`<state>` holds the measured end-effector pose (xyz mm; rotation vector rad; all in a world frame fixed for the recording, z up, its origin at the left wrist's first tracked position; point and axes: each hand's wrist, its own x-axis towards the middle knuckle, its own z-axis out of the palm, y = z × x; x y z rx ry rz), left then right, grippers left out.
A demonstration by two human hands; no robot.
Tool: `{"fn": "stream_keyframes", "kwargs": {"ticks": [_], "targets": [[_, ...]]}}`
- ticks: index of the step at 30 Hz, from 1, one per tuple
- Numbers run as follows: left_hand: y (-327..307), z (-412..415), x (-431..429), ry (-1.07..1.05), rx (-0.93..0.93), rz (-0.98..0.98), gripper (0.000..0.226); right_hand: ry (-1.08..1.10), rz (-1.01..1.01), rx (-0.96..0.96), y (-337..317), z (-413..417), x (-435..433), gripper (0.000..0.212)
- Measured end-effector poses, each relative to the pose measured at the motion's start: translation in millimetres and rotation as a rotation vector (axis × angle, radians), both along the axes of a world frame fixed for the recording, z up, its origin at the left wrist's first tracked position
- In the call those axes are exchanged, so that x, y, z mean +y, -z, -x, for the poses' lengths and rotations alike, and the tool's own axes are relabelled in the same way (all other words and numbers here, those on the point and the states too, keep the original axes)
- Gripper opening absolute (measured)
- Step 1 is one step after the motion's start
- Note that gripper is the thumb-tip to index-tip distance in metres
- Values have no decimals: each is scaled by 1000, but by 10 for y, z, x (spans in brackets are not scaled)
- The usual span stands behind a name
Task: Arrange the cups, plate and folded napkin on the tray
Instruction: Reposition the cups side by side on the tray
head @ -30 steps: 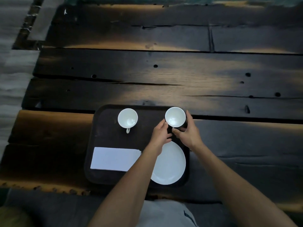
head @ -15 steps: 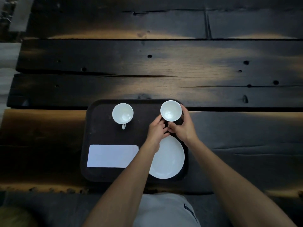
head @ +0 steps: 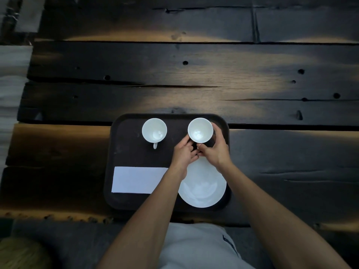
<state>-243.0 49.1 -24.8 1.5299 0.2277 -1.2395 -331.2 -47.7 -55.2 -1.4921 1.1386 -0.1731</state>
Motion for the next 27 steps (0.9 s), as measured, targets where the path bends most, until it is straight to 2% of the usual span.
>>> {"fn": "stream_keyframes", "kwargs": {"ticks": [27], "targets": [[-42,-345,451,-53,24,28,42,-6,44,19,11,-346,504,82]]}}
